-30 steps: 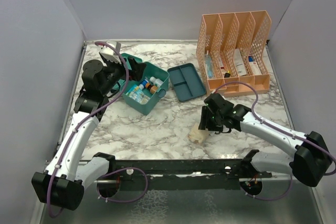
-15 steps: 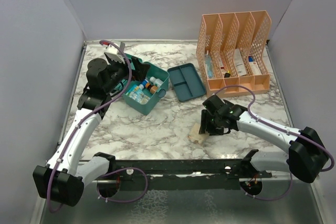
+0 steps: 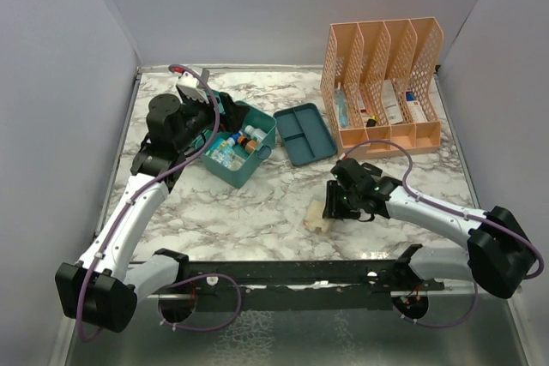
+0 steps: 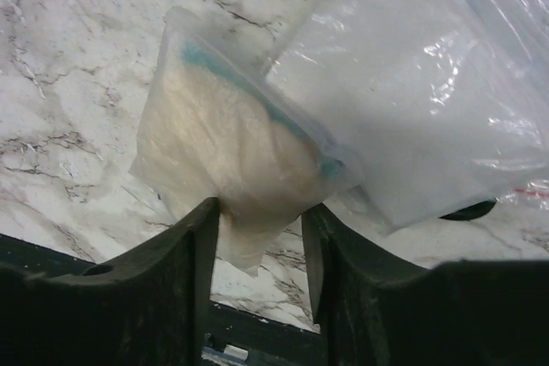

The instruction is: Organize the medicine kit

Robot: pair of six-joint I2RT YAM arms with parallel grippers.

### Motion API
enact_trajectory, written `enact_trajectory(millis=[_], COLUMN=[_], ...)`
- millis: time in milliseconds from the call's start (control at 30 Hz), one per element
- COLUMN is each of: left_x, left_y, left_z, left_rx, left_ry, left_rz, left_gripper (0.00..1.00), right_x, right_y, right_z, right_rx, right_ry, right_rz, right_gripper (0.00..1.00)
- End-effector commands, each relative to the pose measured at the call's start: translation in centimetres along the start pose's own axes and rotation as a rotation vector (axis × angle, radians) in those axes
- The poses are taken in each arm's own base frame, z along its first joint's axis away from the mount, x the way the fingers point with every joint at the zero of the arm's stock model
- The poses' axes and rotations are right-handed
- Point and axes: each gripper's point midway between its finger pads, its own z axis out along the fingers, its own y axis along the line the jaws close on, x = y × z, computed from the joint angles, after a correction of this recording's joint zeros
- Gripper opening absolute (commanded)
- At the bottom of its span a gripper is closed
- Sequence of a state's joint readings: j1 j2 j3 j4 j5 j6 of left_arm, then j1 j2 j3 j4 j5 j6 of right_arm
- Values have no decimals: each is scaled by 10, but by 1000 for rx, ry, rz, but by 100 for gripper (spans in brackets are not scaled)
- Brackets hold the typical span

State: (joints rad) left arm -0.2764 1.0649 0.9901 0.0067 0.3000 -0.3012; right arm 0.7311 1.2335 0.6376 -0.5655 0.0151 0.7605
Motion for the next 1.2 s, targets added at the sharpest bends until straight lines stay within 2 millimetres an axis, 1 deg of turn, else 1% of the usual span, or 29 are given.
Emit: enact_trajectory(millis=[0,133,233,333,467,600,700,800,900,967,1067,1167], left_x=[-14,-9,-2,9,23,33,45,57,64,64,58,54], left_y=[-11,-13,-14,-14,-14,-19,-32,-47,-58,-61,-64,-62], left_z=[2,3,4,3,1,-2,-5,-9,-13,-15,-19,-20], left_rx=[46,63,67,70,75,109,184,276,340,356,366,346], left_ry=[-39,-25,-9,12,40,69,119,174,216,221,203,195], left_rz=[2,-15,-44,-77,-107,-125,-157,-192,-231,-237,-222,-230], left_gripper=[99,99,99,99,99,99,98,96,93,92,87,77], right_x=[-19,-31,-46,-67,-105,-144,-171,-193,-205,-212,-220,-226], right_y=[18,23,29,43,67,95,121,155,188,204,222,234], right_z=[5,0,-10,-26,-55,-86,-108,-133,-147,-150,-153,-154], right_rx=[-83,-98,-116,-152,-200,-240,-287,-391,-494,-539,-583,-614], right_ry=[-78,-126,-187,-265,-395,-511,-584,-657,-691,-696,-708,-727], right_rz=[-68,-91,-110,-158,-262,-377,-441,-517,-608,-657,-720,-780], right_gripper=[37,15,8,3,1,1,1,1,1,1,1,1])
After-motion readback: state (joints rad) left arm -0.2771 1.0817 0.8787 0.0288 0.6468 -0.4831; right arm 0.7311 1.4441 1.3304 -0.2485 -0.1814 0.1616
